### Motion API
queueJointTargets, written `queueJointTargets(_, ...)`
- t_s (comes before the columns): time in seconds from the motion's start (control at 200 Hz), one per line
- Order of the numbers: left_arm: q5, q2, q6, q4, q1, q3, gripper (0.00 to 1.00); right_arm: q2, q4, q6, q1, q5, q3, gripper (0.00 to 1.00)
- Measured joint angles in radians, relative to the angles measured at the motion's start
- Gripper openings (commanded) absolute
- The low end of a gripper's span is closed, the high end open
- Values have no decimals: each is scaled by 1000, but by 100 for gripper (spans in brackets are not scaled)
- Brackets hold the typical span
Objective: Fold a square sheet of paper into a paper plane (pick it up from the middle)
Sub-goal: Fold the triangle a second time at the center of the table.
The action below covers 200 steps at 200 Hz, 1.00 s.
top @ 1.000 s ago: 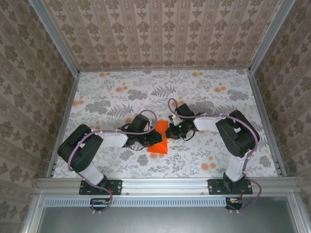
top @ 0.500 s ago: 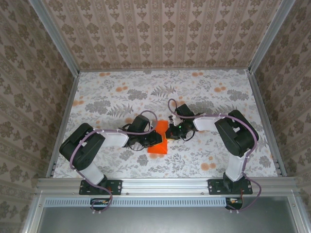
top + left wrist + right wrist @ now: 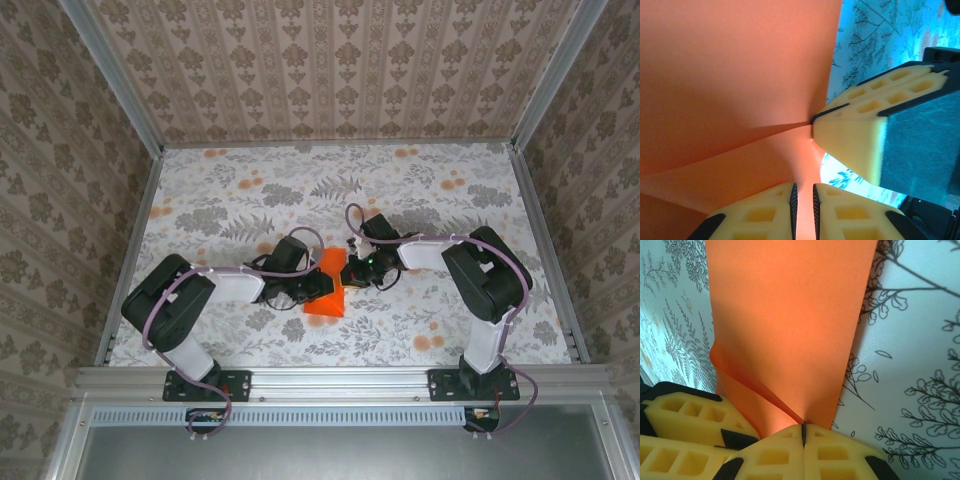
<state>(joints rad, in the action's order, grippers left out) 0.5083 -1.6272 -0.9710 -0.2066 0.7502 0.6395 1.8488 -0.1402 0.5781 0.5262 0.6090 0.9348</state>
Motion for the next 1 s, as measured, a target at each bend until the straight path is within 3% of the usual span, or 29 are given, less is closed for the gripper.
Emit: queueJointTargets(1.0,-53,10,15,87,1,26,18,5,0,0,0,7,2,4)
